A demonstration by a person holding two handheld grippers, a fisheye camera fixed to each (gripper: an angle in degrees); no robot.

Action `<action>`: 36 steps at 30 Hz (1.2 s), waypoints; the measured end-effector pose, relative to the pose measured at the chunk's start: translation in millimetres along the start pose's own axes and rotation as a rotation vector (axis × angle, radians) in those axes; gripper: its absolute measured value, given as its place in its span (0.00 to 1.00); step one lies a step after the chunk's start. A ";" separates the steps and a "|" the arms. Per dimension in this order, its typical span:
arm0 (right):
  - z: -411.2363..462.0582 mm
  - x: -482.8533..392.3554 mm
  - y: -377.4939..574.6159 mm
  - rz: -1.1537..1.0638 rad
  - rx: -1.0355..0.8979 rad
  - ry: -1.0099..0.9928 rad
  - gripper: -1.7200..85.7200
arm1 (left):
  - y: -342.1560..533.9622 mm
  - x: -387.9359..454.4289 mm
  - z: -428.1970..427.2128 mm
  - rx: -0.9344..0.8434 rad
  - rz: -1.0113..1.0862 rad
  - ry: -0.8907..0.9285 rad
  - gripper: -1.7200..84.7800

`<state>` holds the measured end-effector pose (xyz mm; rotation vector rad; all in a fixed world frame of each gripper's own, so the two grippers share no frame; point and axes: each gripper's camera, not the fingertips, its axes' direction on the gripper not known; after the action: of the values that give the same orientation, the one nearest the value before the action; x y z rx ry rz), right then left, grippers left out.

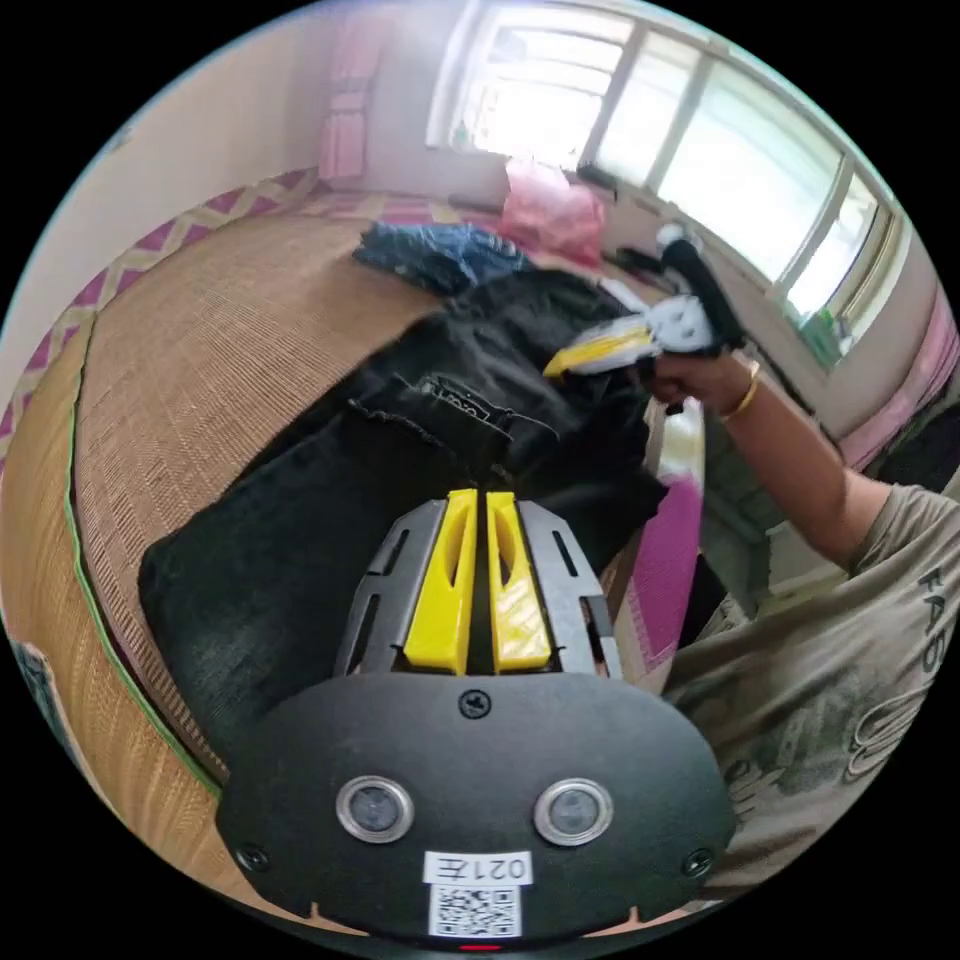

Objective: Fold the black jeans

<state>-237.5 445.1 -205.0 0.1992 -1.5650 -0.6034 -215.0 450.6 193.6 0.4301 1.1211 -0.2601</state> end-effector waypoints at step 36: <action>-77.0 25.6 -43.6 -0.280 0.032 0.128 0.12 | 342.7 -196.1 -257.2 0.402 -0.312 -0.217 0.12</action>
<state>-175.8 376.7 -205.8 0.4777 -1.4340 -0.7680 -364.2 870.5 346.9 0.5661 0.9176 -0.7967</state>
